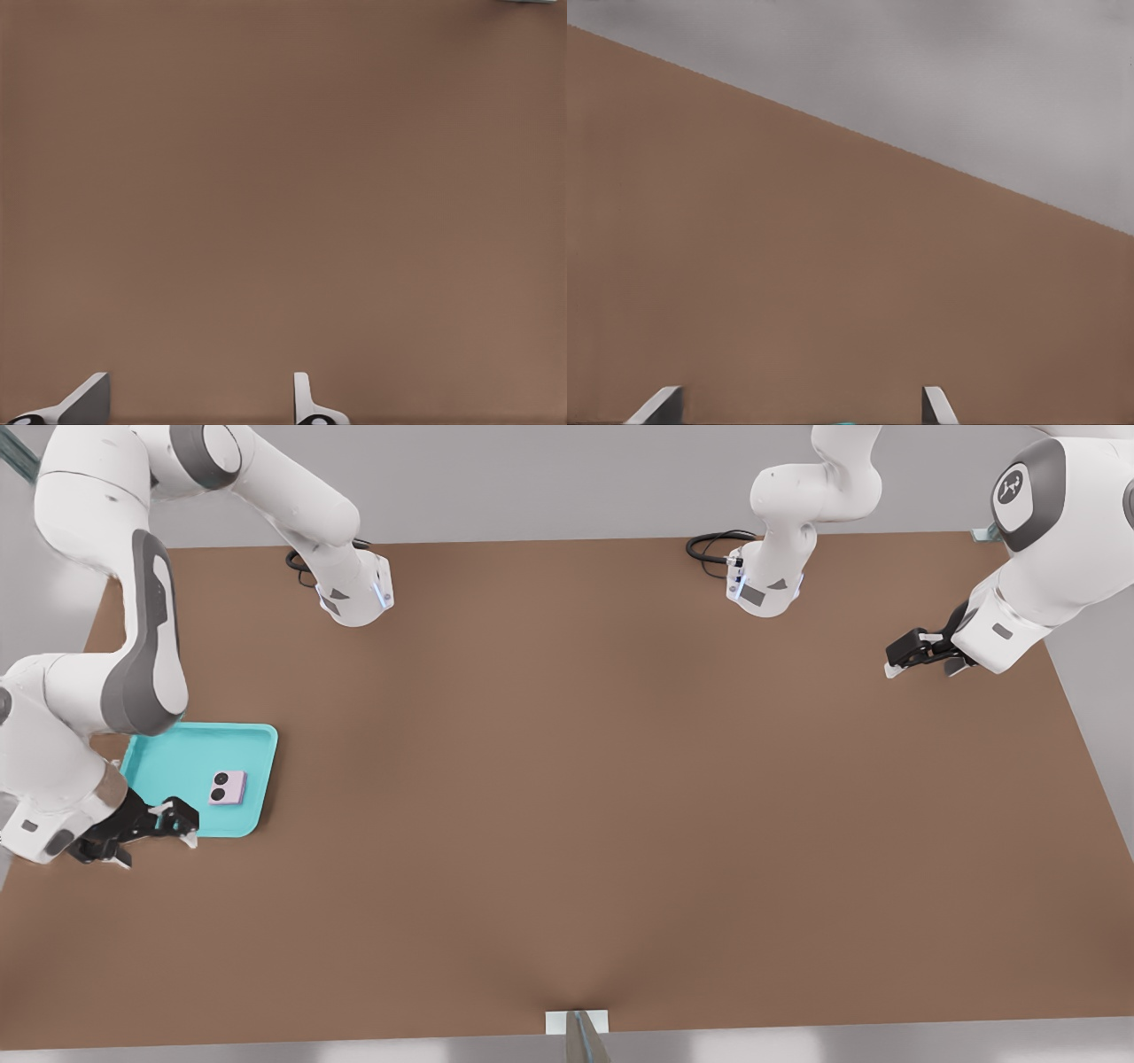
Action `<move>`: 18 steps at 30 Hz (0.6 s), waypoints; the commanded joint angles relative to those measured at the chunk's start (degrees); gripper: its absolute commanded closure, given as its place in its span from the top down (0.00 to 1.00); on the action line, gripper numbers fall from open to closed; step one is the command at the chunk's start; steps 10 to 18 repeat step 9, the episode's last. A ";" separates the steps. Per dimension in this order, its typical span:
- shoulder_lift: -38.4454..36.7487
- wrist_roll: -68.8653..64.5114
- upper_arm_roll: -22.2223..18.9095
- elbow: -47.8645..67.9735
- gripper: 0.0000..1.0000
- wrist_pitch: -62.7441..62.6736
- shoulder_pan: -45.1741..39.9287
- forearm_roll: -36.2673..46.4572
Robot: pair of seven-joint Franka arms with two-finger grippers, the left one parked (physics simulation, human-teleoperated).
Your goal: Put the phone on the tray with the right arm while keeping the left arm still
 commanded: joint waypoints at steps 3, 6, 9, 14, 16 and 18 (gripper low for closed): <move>-14.63 12.84 -24.02 -5.68 1.00 -17.12 22.36 9.65; -14.45 14.78 -27.97 -4.89 1.00 -19.76 27.37 7.97; -14.98 15.22 -28.06 -5.50 1.00 -19.93 27.72 8.24; -14.98 15.22 -28.06 -5.50 1.00 -19.93 27.72 8.24; -14.98 15.22 -28.06 -5.50 1.00 -19.93 27.72 8.24; -14.98 15.22 -28.06 -5.50 1.00 -19.93 27.72 8.24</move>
